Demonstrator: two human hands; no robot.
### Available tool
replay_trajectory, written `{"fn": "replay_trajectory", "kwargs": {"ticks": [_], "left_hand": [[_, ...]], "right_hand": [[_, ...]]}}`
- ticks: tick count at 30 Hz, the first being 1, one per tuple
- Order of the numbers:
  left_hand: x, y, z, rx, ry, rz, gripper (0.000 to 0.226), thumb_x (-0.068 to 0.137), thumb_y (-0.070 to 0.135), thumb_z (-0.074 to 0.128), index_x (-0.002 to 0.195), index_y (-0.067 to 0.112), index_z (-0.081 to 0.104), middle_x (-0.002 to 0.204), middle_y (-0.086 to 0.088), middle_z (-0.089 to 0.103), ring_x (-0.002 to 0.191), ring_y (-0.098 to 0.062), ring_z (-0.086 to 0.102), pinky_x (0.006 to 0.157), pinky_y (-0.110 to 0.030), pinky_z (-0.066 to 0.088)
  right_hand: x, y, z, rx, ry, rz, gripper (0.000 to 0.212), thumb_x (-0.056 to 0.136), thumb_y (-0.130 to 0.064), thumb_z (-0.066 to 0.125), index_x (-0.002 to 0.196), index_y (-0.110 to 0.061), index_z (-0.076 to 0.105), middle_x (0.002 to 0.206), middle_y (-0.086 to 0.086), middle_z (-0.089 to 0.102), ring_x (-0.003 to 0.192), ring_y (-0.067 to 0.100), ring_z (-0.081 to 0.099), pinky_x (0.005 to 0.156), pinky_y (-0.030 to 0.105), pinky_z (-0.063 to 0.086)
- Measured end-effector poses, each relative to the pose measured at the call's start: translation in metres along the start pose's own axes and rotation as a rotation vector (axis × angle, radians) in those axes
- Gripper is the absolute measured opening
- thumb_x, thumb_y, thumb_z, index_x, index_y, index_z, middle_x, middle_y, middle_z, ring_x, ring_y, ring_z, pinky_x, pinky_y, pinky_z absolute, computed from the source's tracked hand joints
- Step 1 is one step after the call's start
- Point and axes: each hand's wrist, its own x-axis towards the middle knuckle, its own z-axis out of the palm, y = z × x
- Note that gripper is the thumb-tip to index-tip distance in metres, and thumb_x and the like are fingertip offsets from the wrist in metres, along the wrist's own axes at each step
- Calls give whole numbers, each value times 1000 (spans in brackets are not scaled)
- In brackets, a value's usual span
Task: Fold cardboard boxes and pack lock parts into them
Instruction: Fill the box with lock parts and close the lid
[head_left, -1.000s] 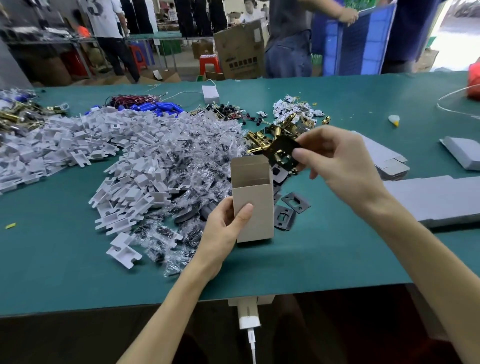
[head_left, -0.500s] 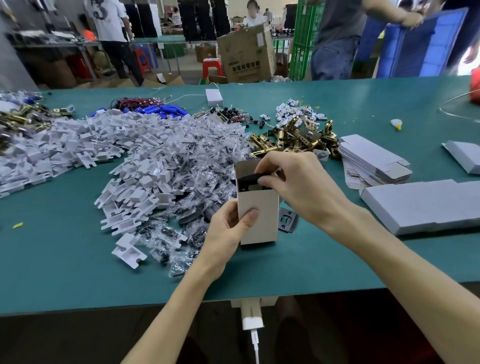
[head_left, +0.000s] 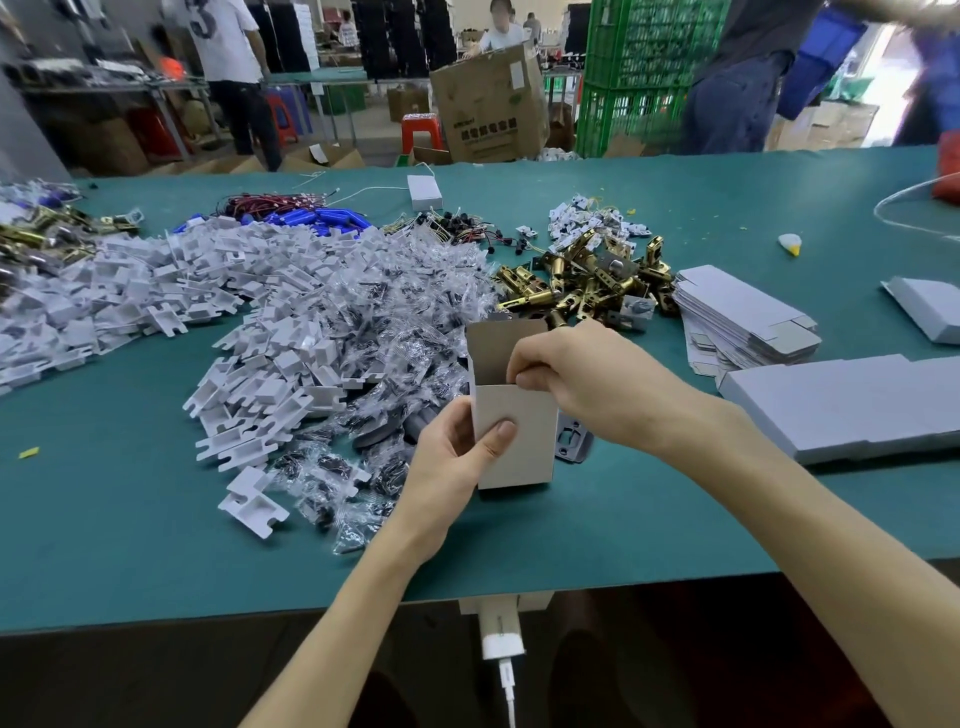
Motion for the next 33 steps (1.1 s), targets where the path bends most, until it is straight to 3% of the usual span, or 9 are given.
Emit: {"fn": "replay_trajectory", "kwargs": {"ticks": [5,8,12,16,19,22,25,28,33], "left_hand": [[0,-1,-1,12,-15,5,40,90,27,74,124,8,64,116,-15,74,113,-33,69,93,-50,58],[0,-1,-1,10,-34,32,39,90,25,72,124,8,64,114,-13,74,107,-23,71,85,-34,60],[-1,0,0,6,-49,46,39,91,27,70,126,10,65,115,-10,75,106,-21,71,86,-34,60],[-1,-1,-1,-8,-34,42,41,90,25,70,127,9,64,116,-13,74,107,-24,70,86,-34,60],[-1,-2,-1,-14,-37,35,40,91,25,69,127,9,64,118,-17,72,110,-30,69,88,-42,59],[0,-2,-1,1,-43,43,37,94,23,68,128,9,64,119,-18,72,110,-28,68,91,-44,57],[0,-2,-1,11,-39,51,37,93,25,69,127,10,65,119,-15,73,110,-24,68,94,-42,57],[-1,-1,0,4,-38,51,38,92,26,69,126,11,65,119,-14,73,110,-24,68,93,-41,57],[0,0,1,-5,-28,52,38,92,29,68,126,11,65,118,-14,73,107,-23,69,89,-39,59]], "right_hand": [[1,-4,-8,-173,-191,-11,21,108,-28,45,109,-23,65,100,5,68,96,29,61,82,41,50],[0,-8,-11,-123,-272,0,34,106,-46,44,94,-20,62,83,1,62,82,24,57,68,36,42],[-2,-13,-8,-142,-313,17,32,100,-50,56,90,-21,51,79,-2,52,66,14,55,55,32,39],[-2,-11,-5,-90,-242,27,13,99,-27,63,99,-22,51,92,1,54,75,16,58,66,34,46],[-4,-8,-4,95,-169,69,10,96,-19,66,100,-20,57,98,2,62,64,3,51,62,33,51],[-4,-9,0,23,-218,77,14,97,-30,65,99,-23,54,98,2,60,67,7,51,67,37,51],[-2,-12,7,-145,-257,112,28,97,-46,63,94,-23,47,90,1,49,89,26,57,61,33,36],[0,-11,9,-126,-235,143,32,95,-48,66,89,-22,47,82,-2,45,81,26,58,51,29,30],[0,-9,9,-154,-205,135,38,94,-53,64,96,-18,51,82,-2,47,86,26,60,51,32,32]]}}
